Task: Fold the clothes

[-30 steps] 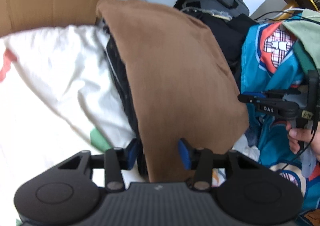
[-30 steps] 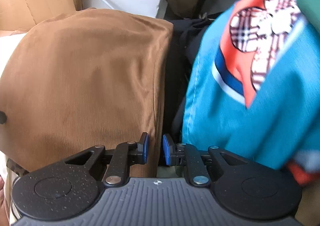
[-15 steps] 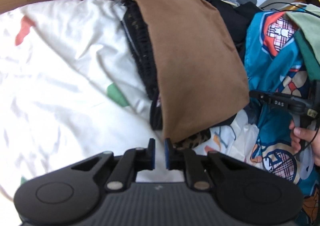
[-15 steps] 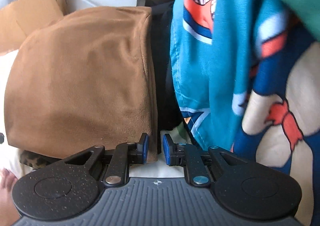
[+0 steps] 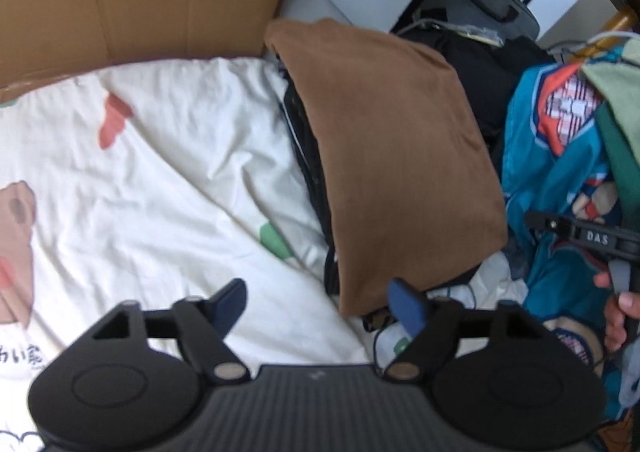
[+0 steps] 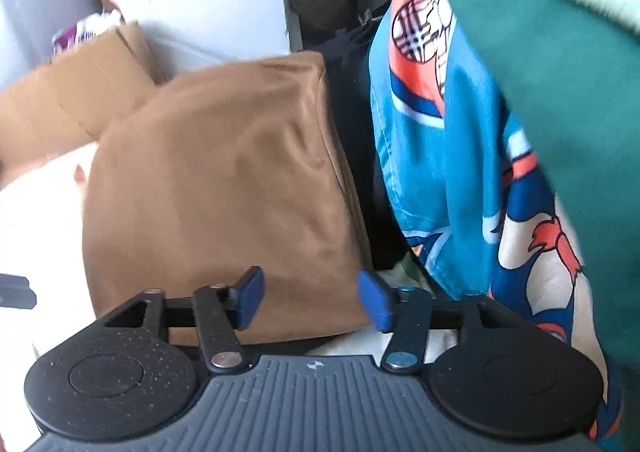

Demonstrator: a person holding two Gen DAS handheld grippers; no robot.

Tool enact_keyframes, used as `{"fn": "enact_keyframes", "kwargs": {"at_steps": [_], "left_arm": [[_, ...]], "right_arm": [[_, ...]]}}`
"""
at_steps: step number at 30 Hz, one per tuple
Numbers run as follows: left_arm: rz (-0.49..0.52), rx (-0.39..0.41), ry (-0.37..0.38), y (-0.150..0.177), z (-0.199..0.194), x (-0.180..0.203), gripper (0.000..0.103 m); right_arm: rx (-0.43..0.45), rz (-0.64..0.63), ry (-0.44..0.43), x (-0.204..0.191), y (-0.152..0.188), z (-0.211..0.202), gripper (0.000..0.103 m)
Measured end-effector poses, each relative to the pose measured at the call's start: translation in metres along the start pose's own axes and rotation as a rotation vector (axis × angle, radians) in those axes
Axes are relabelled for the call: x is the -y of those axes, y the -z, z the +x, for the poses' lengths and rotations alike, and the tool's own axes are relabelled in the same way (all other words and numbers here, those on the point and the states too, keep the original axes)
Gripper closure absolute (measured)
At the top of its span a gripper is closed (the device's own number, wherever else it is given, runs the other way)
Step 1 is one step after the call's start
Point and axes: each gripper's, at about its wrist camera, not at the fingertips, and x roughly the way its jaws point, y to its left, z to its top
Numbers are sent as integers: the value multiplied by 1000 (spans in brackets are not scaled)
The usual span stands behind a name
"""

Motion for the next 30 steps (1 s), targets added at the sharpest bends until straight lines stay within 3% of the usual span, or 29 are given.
{"fn": "enact_keyframes", "kwargs": {"at_steps": [4,17,30], "left_arm": [[-5,7,-10,-8,-24,3,12],[-62,51,-117,-18,-134,-3,6],[-110,127,-229,-31,-254,-17,1]], "right_arm": [[-9,81,-26,-4,-10,-18,19],[-22,205,-57,-37,-48,-93,15],[23,188,-86,-79,-78,-176,9]]}}
